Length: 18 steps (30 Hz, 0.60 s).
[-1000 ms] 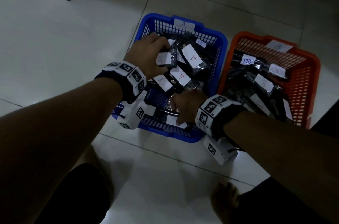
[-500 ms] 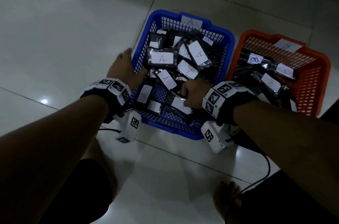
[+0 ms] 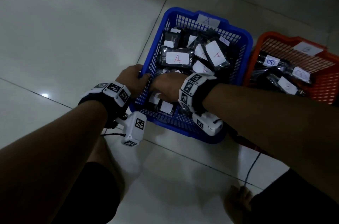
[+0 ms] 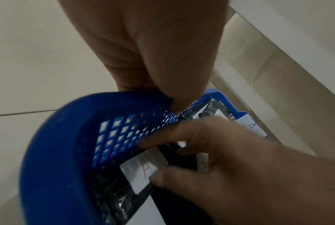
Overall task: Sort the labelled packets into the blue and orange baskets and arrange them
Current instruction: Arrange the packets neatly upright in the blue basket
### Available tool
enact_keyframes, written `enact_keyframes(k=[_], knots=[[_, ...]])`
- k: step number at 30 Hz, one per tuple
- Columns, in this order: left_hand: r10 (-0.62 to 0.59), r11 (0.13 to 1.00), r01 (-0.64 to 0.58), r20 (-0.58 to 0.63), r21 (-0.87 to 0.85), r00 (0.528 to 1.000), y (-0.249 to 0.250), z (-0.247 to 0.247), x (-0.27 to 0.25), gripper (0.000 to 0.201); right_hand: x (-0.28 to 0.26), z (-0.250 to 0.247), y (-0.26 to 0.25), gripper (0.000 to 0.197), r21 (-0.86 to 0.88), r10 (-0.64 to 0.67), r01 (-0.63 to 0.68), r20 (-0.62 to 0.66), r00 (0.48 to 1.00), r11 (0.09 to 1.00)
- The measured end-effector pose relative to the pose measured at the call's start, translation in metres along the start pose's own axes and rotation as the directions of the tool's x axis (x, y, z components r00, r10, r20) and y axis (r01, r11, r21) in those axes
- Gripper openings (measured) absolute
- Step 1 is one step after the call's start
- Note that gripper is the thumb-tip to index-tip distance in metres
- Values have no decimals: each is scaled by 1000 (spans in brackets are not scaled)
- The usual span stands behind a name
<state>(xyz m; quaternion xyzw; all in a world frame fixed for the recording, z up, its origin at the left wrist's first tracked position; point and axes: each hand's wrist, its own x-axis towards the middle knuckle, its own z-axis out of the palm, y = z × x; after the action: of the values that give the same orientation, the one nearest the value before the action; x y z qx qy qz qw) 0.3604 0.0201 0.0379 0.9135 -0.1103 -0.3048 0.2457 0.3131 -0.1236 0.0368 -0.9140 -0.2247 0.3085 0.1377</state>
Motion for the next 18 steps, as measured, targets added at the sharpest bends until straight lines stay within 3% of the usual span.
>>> enact_keyframes(k=[3,7,10,13,15,18], knots=[[15,1000,-15,8,-12,1000,-2,-2,0,35,13,1,2,36,-131,6,9,120,993,991],[40,999,-40,18,8,999,-3,-4,3,34,10,-1,4,40,-214,-55,62,39,998,975],[90,993,-102,-162,-65,983,1,-10,4,32,-4,0,5,31,-147,-134,125,-51,990,981],[239,964,-266,-435,-3,868,9,-20,7,17,-29,-13,8,26,22,-55,61,-201,978,998],[352,934,-343,-437,102,828,18,-27,8,9,-49,-25,19,21,88,43,-19,-283,958,996],[476,879,-448,-303,160,826,38,-26,4,16,-73,-36,38,22,228,228,-144,-402,887,963]])
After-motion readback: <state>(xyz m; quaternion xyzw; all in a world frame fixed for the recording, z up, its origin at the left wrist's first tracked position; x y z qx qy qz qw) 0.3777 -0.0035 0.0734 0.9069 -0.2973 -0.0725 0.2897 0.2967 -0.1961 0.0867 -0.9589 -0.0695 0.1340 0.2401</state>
